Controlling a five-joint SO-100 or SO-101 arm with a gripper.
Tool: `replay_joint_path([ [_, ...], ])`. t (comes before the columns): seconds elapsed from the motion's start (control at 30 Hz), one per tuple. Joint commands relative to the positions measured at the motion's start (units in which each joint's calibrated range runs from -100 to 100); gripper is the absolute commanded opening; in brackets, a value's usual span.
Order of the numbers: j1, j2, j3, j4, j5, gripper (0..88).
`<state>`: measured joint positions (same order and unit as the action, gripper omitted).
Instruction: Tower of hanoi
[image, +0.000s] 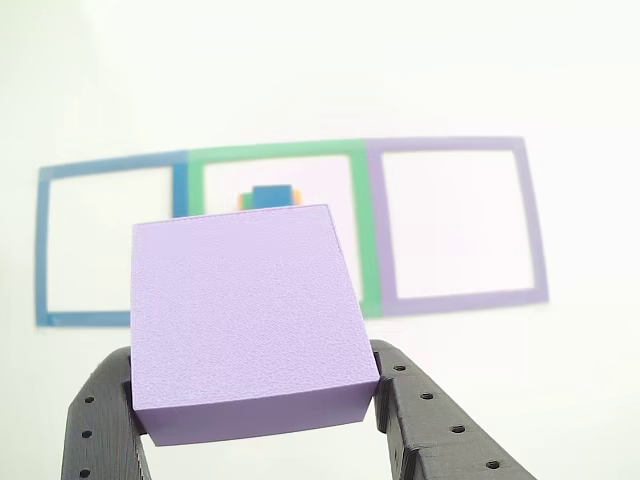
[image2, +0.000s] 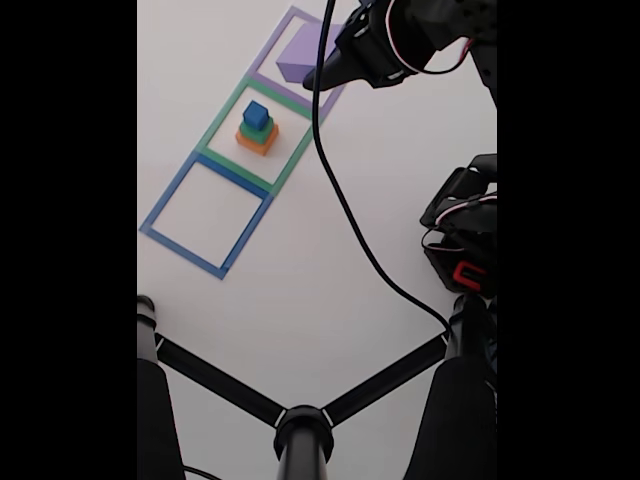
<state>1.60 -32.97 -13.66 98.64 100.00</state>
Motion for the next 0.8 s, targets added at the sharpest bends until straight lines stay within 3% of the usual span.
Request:
replay_joint_path([
  [0.0, -4.6, -3.2, -2.6, 1.2, 0.0, 14.6],
  [0.47, -15.3, -4.8, 1.5, -0.1, 0.0, 14.0],
  [0.63, -16.8, -8.0, 19.6, -12.2, 0.0, 13.9],
  [0.77, -17.0, -11.8, 39.8, -29.2, 0.0, 14.1],
])
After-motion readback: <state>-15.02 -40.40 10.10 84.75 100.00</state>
